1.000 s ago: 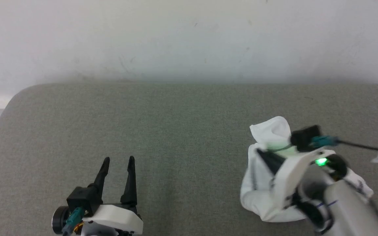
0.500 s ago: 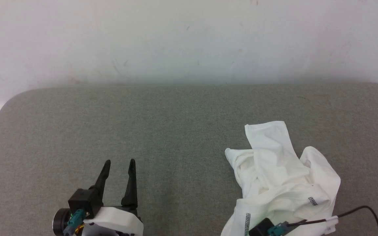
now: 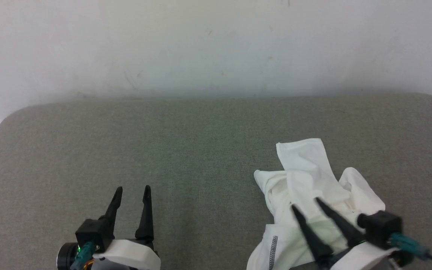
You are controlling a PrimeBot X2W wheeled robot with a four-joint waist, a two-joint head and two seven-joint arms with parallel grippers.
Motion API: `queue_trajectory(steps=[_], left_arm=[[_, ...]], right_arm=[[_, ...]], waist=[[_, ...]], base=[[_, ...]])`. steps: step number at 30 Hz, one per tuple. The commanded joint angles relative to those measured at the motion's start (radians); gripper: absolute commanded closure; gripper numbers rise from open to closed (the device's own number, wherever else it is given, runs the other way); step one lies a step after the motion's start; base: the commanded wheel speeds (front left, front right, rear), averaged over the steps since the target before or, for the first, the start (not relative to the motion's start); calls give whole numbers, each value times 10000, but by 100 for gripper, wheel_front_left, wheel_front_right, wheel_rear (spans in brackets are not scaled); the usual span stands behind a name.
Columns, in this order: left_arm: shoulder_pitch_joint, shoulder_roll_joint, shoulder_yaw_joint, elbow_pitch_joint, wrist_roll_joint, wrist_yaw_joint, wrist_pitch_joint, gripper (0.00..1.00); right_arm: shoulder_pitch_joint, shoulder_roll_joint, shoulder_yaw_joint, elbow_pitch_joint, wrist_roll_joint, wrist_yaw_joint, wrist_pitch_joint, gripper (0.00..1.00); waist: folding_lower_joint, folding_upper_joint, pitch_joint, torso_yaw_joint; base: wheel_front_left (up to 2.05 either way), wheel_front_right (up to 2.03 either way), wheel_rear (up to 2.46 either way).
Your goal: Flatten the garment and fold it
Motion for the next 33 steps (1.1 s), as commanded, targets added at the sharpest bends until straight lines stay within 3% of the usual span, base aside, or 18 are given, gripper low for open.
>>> queue_trajectory(steps=[1,7,12,19,25,33], left_arm=[[89,12,19,42,69,5,-47,0],[93,14,-61,142,82,-11,-47,0],[31,30,-149,231,80,-45,-47,0],[-857,11,-758,541,34,-332,291,0],[-2946,-22,-2099,1272,-394,-732,1119,0],[-5627,-27,-3976,3058,-1725,-788,2504,0]], right_arm=[[132,213,-526,-95,-338,-9,-185,0],[230,834,-2691,-241,-1680,-9,-640,0],[303,949,-3617,-282,-2072,-9,-718,0],[147,964,-3840,-390,-1857,-9,-781,0],[-305,965,-3758,-463,-1795,-9,-762,0],[-911,966,-3505,-411,-1783,-9,-716,0]], waist=[[0,-2,-117,-59],[0,-2,-256,-66],[0,-2,-233,-73],[0,-2,103,-273],[0,-2,874,-637],[0,-2,1835,-1587]], base=[[0,0,0],[0,0,0],[0,0,0],[0,0,0],[0,0,0],[0,0,0]])
